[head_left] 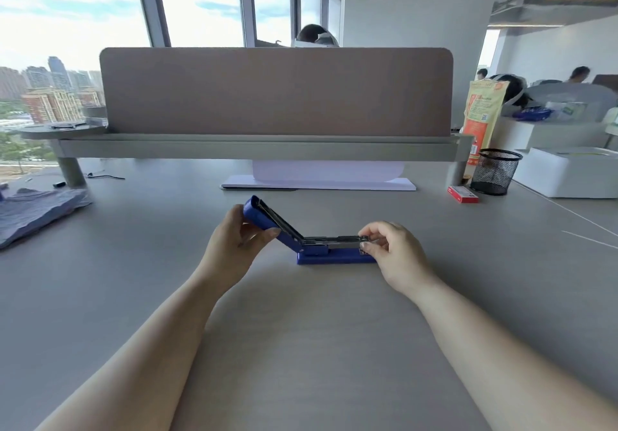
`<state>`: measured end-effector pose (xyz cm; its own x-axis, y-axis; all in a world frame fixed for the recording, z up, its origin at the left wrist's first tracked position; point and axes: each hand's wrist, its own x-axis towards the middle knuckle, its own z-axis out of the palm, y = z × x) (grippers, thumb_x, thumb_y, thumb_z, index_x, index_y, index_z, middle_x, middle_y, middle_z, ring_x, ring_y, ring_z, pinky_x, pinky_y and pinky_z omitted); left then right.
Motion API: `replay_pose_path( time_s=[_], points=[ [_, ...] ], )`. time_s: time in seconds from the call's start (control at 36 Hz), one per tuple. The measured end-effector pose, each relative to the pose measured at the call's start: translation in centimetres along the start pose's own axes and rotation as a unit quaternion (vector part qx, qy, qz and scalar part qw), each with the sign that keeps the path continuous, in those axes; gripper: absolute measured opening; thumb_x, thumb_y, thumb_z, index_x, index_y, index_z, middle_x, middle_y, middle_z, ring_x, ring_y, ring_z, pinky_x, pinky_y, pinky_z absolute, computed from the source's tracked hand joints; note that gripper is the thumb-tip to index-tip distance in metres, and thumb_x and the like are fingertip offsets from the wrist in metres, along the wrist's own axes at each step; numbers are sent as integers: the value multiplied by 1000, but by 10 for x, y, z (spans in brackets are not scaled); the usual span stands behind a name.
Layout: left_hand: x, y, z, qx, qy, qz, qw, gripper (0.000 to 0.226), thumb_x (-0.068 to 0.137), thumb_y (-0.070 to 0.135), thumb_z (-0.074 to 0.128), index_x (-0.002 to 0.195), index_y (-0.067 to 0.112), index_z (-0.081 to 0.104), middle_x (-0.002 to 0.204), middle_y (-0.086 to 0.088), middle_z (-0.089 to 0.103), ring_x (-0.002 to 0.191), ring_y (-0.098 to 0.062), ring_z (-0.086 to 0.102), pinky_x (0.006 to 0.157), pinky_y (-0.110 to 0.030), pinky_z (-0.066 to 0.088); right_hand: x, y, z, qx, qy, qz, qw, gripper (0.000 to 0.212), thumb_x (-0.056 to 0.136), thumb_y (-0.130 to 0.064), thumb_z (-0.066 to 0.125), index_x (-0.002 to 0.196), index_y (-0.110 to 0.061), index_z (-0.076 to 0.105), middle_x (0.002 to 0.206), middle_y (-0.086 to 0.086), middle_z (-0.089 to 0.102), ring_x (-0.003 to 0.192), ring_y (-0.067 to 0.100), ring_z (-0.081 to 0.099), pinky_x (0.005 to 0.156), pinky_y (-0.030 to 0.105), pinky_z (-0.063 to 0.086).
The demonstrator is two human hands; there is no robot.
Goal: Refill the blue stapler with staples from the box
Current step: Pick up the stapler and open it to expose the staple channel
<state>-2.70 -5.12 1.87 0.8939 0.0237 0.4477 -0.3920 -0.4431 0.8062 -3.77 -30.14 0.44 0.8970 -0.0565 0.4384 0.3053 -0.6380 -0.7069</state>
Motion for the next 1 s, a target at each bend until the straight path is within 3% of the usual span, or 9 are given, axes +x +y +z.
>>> replay_pose_path(
  time_s=[0.06,0.14,0.25,0.33,0.47,0.56,0.69,0.81,1.0],
  points=[
    [0,-4,-4,8,4,-10,1000,27,79,21,71,99,13,54,90,8,68,76,10,62,61,-5,44,-1,0,0,0,-2,5,1000,13,83,-6,62,92,-14,65,90,0,57,84,17,57,71,19,41],
    [0,-6,-6,7,9,-24,1000,31,78,24,72,101,15,55,94,7,68,88,-6,64,67,-16,45,-1,-1,0,-6,-2,1,1000,13,83,-6,61,93,-14,65,90,-1,58,85,17,57,70,14,40],
    [2,-8,-5,-15,19,-26,999,39,78,20,73,110,19,52,109,4,67,96,-6,65,80,-28,49,-1,0,0,-14,-4,-1,1000,13,83,-6,60,92,-14,65,88,-4,56,84,19,60,69,14,40],
    [5,-10,-4,-35,28,-30,999,46,78,18,72,117,22,48,117,3,64,99,-10,65,82,-29,48,-1,-1,2,-21,-13,-3,1000,12,84,-7,60,92,-14,65,90,-1,58,85,21,62,72,23,42],
    [7,-12,-3,-53,15,-26,998,62,77,19,74,127,34,40,118,9,59,99,-7,64,81,-21,45,0,-2,3,-16,-17,4,1000,10,85,-8,60,92,-13,64,90,0,58,84,21,63,73,24,44],
    [7,-16,-6,-7,28,-19,999,53,75,21,76,118,28,48,108,6,61,95,-9,64,72,-15,42,-1,-1,3,-13,-13,9,1000,11,84,-9,61,93,-14,66,89,-1,60,84,19,62,76,27,46],
    [7,-29,-15,130,39,-58,989,46,66,43,78,98,32,46,98,9,62,99,-16,63,85,-38,47,-2,0,1,-2,-7,13,1000,15,85,-10,61,98,-14,67,85,-8,62,77,1,57,66,6,41],
    [7,-30,-15,253,53,-77,963,51,68,61,68,101,28,51,102,8,65,103,-18,60,92,-36,32,-4,-1,0,13,-19,33,999,25,88,-10,55,111,-16,65,96,-3,66,92,13,61,81,21,41],
    [7,-33,-15,368,1,-122,922,61,68,75,54,109,29,57,115,-1,62,113,-25,52,94,-37,34,-2,7,3,2,-54,55,997,36,90,-11,54,123,-24,57,117,0,65,107,15,59,93,25,42]
  ],
)
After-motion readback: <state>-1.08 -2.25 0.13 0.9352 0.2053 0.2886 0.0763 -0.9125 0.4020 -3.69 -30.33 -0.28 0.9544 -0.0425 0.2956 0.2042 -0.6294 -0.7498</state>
